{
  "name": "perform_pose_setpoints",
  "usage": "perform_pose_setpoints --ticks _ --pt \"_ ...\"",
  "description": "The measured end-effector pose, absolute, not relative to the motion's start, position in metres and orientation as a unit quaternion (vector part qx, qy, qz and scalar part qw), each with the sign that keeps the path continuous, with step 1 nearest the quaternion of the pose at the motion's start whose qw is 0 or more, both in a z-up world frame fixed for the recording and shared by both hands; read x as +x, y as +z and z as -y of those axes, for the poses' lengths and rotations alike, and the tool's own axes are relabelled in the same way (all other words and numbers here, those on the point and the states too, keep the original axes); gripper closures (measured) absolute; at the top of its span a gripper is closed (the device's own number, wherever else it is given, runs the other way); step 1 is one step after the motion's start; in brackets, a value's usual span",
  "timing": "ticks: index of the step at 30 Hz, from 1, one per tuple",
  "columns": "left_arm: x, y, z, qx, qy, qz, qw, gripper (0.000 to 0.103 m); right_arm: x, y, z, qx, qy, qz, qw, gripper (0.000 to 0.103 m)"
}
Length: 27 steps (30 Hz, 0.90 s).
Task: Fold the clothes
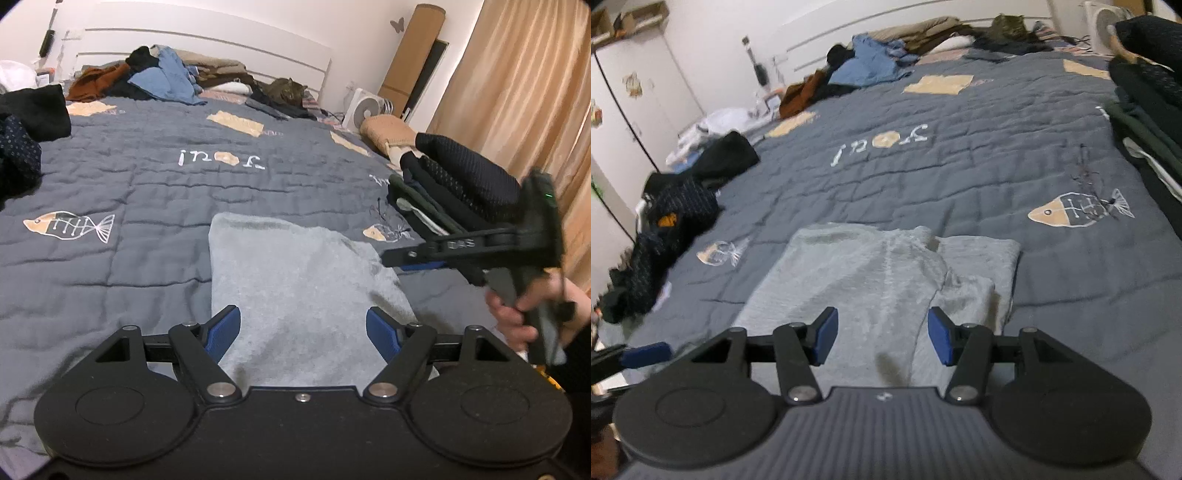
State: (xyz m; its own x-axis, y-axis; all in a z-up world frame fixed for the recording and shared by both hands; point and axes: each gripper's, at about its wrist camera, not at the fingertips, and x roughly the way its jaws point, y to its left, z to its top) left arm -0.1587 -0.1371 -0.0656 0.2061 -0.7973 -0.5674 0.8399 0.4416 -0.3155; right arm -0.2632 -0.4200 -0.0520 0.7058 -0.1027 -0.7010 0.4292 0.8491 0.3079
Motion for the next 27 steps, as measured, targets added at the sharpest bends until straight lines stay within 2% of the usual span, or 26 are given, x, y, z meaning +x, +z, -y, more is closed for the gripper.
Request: perform_pose_setpoints --ticks 9,15,27 --pt "-0.163 -0.053 0.157 0.047 -0.555 -0.34 0.758 0.028 -0.231 -0.069 0.442 0.191 -0.13 -0.383 0.894 0.05" --pt "-0.155 -0.043 0.19 0.075 -0.576 -0.32 0.749 0.025 -0.218 -0.076 0.462 0.201 -0.125 -0.374 0.897 0.05" --pt "-0.133 -0.074 0.191 0.044 -0.573 -0.357 0.736 0.025 -0.194 -0.094 0.485 0.222 -0.139 -0.361 0.895 0.05"
